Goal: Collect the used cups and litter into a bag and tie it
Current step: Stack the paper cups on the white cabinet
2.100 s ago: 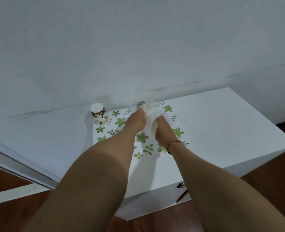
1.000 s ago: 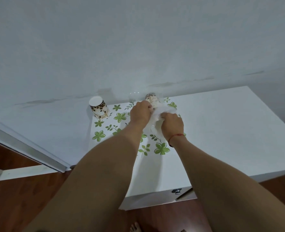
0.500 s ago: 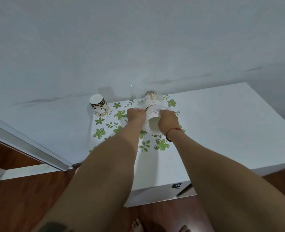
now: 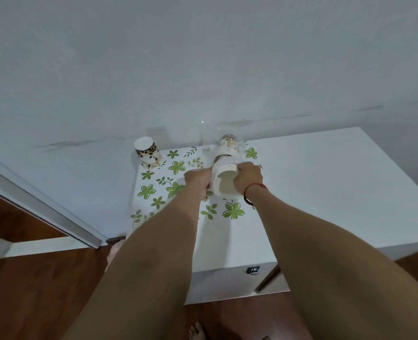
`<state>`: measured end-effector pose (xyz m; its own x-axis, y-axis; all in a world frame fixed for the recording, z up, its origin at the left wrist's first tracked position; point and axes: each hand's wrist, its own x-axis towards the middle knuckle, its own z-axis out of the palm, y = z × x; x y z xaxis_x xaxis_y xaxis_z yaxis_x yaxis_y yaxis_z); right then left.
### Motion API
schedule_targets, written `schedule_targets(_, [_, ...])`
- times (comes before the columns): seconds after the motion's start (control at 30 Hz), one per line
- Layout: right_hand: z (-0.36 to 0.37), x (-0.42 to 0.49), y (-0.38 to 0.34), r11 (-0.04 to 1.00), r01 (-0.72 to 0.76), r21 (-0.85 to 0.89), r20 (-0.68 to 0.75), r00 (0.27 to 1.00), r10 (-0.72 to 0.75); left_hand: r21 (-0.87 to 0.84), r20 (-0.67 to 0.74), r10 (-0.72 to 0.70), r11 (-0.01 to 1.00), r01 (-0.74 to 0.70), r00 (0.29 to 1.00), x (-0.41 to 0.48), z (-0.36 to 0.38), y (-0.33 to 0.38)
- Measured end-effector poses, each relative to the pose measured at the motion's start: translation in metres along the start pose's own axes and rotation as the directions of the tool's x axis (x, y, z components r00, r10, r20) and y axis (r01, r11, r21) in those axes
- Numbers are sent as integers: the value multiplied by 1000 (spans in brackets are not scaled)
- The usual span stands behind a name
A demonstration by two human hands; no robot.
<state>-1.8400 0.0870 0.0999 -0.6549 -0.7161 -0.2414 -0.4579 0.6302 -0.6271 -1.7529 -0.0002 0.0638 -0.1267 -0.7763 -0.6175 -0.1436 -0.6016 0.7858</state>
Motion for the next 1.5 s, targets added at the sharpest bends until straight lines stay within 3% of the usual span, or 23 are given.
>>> schedule_targets(0.17, [-12, -5, 8, 995, 40, 95, 32, 999, -43, 78, -179, 162, 986, -150, 970, 13, 11, 1])
schedule_targets(0.3, [-14, -14, 19, 996, 42, 73, 34, 998, -44, 227, -267, 132, 971, -71, 955, 1, 19, -13])
schedule_targets(0.47, [-17, -16, 20, 907, -97, 410, 317, 948, -41, 69, 2, 131, 989, -131, 991, -25, 10, -21])
schedule_targets(0.57, [-17, -17, 17, 853, -101, 513, 258, 965, -41, -19, 97, 104, 994, -103, 990, -40, -3, -26])
schedule_targets(0.7, [-8, -33, 16, 905, -132, 403, 244, 969, 32, 4, 206, 71, 997, -74, 976, -56, -22, -28])
schedule_targets(1.0, [14, -99, -22, 937, -108, 332, 391, 920, -33, 131, 301, 25, 989, -68, 953, -90, -103, -37])
schedule_targets(1.1, [48, -91, -28, 953, -17, 302, 337, 937, -90, 126, 289, 49, 988, -89, 956, -91, -127, -30])
schedule_targets(1.23, [45, -118, -72, 949, 135, 285, 203, 959, -198, 30, 217, 185, 980, -196, 959, -85, -146, 0])
schedule_targets(1.5, [48, -82, -149, 851, 389, 353, 39, 902, -429, -98, 60, 411, 909, -404, 910, -47, -175, 77])
